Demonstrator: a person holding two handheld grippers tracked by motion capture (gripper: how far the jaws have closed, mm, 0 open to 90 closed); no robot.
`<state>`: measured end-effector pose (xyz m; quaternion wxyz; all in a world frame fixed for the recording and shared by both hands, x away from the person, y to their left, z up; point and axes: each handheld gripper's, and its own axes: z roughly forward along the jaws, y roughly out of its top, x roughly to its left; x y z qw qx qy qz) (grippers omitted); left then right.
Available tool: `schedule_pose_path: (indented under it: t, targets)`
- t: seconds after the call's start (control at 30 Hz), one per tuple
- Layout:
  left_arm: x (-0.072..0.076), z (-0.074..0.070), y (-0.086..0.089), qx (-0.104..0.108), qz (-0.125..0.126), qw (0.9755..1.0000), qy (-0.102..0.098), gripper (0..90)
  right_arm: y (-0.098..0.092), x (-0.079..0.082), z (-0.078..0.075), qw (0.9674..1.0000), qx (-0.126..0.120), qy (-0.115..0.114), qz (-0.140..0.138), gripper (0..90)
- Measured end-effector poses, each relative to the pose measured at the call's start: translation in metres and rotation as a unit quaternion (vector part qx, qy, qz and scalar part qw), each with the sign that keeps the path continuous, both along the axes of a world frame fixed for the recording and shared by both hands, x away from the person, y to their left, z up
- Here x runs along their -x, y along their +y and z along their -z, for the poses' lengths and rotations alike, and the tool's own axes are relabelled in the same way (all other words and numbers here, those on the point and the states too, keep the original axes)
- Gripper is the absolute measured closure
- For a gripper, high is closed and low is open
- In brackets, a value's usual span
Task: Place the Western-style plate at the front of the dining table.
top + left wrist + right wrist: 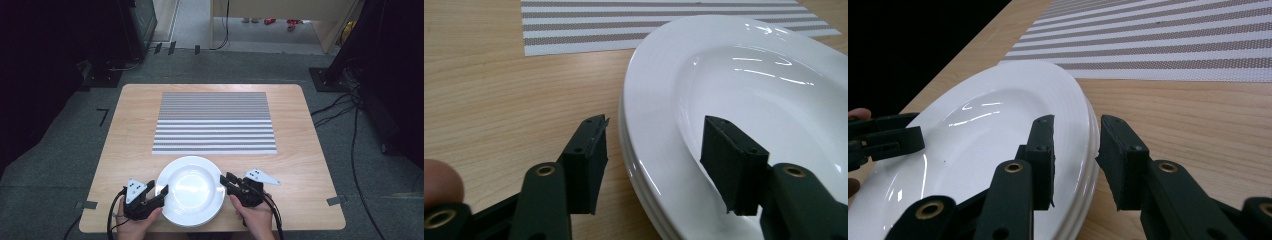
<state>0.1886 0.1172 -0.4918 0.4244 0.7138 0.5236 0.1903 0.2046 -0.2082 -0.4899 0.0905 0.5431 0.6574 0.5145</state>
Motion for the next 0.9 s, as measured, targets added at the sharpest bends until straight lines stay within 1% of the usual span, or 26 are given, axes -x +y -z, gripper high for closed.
schedule_pose_path:
  t: [0.07,0.1,0.17,0.23,0.27,0.33,0.4,0.47,0.5,0.57,0.67,0.73,0.8,0.9]
  targets:
    - [0.0,0.001,0.0,-0.001,0.0,1.0,0.001,47.4,0.002,0.0,0.001,1.0,0.006,-0.001,-0.002,68.1]
    - [0.0,0.001,0.0,0.0,-0.001,1.0,0.002,47.9,0.002,-0.001,0.001,1.0,0.005,-0.002,-0.003,67.7]
    - [0.001,0.001,0.0,0.006,-0.004,1.0,0.004,49.8,0.002,-0.002,0.001,1.0,-0.002,0.002,-0.007,66.9]
    - [0.002,0.002,0.0,0.005,-0.003,1.0,0.002,51.1,0.0,-0.003,0.0,0.9999,-0.015,0.001,0.004,66.9]
    - [0.002,0.001,-0.001,0.004,-0.002,1.0,0.001,52.5,0.0,-0.005,-0.001,0.9998,-0.02,0.005,0.005,67.6]
    - [0.003,0.001,-0.001,0.004,-0.002,1.0,0.0,53.8,0.0,-0.007,-0.001,0.9998,-0.018,0.011,0.004,67.6]
    - [0.002,0.001,0.001,0.015,-0.003,0.9999,0.004,54.3,0.0,-0.009,0.0,0.9998,-0.011,0.015,0.007,66.2]
    - [0.002,0.001,0.002,0.018,-0.001,0.9998,0.004,54.7,-0.001,-0.01,0.001,0.9992,-0.025,0.032,0.005,70.1]
    - [0.003,0.001,0.002,0.017,0.0,0.9998,0.004,54.8,-0.002,-0.01,0.003,0.9988,-0.033,0.037,0.005,72.4]
    - [0.003,0.001,0.002,0.016,0.002,0.9999,0.003,54.9,-0.003,-0.01,0.006,0.9986,-0.036,0.04,-0.003,75.1]
    - [0.002,0.001,0.002,0.017,0.002,0.9998,0.003,55.0,-0.006,-0.01,0.009,0.9972,-0.055,0.05,-0.005,76.5]
    - [0.002,0.001,0.003,0.019,0.003,0.9998,0.004,54.9,-0.007,-0.011,0.011,0.9968,-0.058,0.054,-0.006,76.9]
    - [0.002,0.002,0.003,0.018,0.004,0.9998,0.004,54.9,-0.009,-0.01,0.011,0.9948,-0.074,0.07,0.0,77.1]
    - [0.002,0.002,0.003,0.02,0.004,0.9998,0.004,54.9,-0.011,-0.01,0.011,0.993,-0.084,0.082,0.001,78.4]
